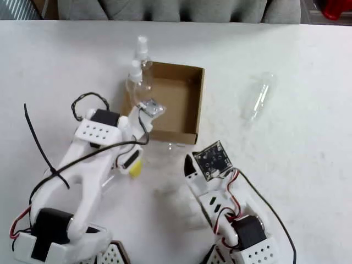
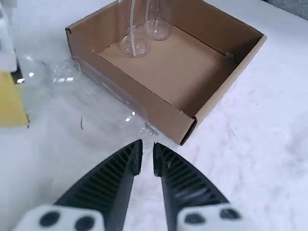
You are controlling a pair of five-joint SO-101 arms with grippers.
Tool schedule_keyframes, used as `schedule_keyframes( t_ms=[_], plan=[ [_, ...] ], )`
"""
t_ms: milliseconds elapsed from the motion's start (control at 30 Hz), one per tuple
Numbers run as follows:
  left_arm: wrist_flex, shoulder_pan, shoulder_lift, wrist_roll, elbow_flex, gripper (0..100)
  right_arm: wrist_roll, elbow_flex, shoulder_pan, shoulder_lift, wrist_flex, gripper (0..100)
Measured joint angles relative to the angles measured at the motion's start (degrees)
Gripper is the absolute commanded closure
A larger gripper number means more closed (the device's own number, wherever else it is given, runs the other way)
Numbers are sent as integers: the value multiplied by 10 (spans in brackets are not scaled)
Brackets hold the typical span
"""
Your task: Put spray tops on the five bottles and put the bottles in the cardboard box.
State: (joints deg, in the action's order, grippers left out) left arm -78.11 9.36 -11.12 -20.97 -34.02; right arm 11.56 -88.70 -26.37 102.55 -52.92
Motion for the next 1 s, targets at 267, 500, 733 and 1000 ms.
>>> schedule_keyframes(
  t_ms=[267,500,733,1000],
  plan=[
    [94,-1,-1,40,-49,980,108,83,0,5,-98,982],
    [98,-18,-18,40,-54,980,190,134,16,-131,-101,982],
    [108,-73,-120,40,-87,980,280,299,27,-364,-185,950],
    [152,-109,-140,62,-101,980,430,461,26,-593,-282,905]
  ],
)
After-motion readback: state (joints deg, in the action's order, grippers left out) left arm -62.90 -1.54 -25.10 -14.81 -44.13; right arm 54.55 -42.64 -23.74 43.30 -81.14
